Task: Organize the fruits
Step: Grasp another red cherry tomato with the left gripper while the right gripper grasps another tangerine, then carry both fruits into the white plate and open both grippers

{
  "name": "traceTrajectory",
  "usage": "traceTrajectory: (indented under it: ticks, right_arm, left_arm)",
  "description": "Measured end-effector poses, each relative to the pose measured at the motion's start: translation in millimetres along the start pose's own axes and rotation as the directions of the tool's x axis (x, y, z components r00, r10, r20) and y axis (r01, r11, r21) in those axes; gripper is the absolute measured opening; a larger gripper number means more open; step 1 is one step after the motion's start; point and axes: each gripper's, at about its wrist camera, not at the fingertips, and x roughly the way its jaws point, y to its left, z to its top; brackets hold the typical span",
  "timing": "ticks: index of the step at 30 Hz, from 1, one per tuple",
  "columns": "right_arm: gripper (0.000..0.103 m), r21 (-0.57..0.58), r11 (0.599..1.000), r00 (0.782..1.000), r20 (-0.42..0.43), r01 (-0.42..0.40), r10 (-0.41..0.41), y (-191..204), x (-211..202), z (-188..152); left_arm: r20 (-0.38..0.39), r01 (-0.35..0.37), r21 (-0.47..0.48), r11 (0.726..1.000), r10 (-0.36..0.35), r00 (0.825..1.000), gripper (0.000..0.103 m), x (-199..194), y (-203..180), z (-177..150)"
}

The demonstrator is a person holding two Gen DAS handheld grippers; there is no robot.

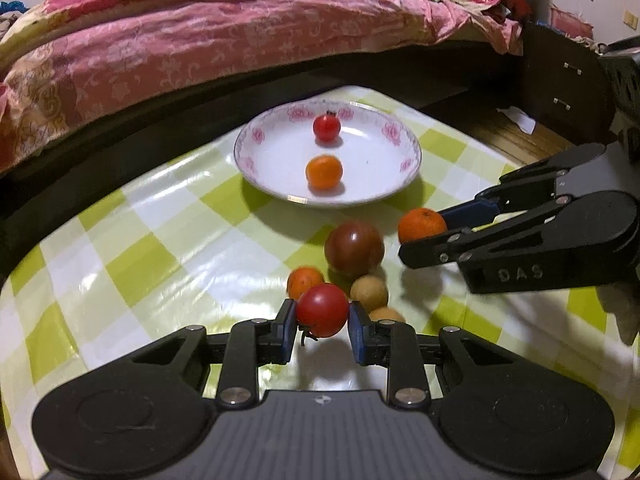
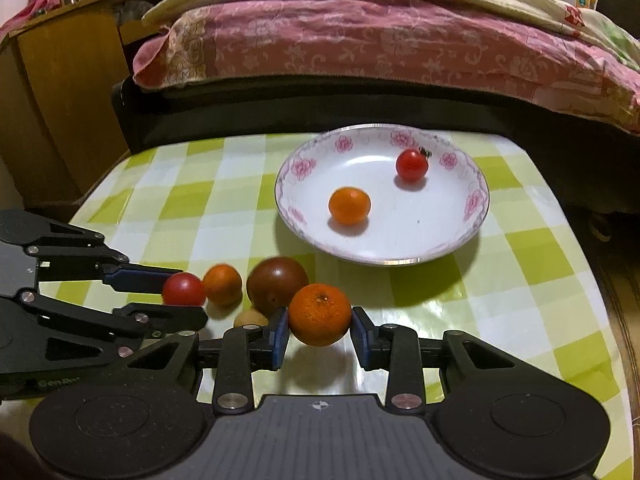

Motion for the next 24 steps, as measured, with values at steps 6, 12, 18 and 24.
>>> traceTrajectory:
  ticks: [6, 12, 18, 24]
  right_arm:
    - [0.030, 0.026, 1.000, 0.999, 0.036, 0.014, -0.015, -7.9, -3.1, 12.6]
    - [0.030, 0.059, 0.997, 0.997, 0.061, 0.048, -0.051, -20.9, 2.5, 28.7]
    - [0.030, 0.096, 0.993, 0.995, 0.066, 0.070, -0.077, -33.0, 13.0, 36.4]
    - [0.030, 0.093, 0.992, 0.994, 0.070, 0.081, -0.087, -38.2, 21.4, 40.6]
  left_arm:
    - [0.045, -0.007, 0.000, 1.000, 0.007, 0.999, 0.035, 0.9, -1.8, 22.7]
    - [0.084, -0.016, -0.014, 1.000, 0.017, 0.996, 0.035, 10.7, 0.1, 49.1]
    - [0.088, -0.027, -0.019, 0.999, 0.029, 0.996, 0.035, 27.9, 3.0, 65.3]
    - [0.076, -0.036, -0.011, 0.999, 0.037, 0.996, 0.035, 45.7, 1.5, 73.0]
